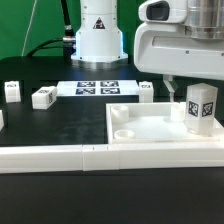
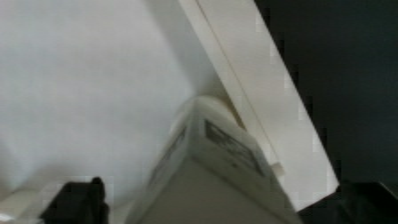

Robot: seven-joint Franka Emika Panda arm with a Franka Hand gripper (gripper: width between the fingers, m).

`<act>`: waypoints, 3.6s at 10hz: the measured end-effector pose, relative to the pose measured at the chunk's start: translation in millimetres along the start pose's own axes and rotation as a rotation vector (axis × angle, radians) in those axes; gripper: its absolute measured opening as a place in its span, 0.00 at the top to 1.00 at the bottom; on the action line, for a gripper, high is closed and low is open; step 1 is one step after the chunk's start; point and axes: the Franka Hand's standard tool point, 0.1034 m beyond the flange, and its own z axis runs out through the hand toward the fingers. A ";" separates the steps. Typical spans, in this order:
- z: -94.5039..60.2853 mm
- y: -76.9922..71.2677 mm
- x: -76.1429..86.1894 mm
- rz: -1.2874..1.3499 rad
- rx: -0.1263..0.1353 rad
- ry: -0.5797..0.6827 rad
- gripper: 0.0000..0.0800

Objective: Assemble one leg

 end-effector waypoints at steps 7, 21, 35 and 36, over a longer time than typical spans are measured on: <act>-10.8 1.2 0.7 -0.567 -0.013 0.066 0.19; -6.1 6.3 -3.4 0.037 0.017 0.089 0.63; -3.6 3.0 -3.6 1.020 0.081 0.047 0.32; -2.0 1.4 -5.5 0.923 0.076 0.051 0.21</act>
Offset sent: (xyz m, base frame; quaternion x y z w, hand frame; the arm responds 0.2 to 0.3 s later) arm -0.0042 0.0008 0.0035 -0.0147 0.0161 -0.1718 0.9849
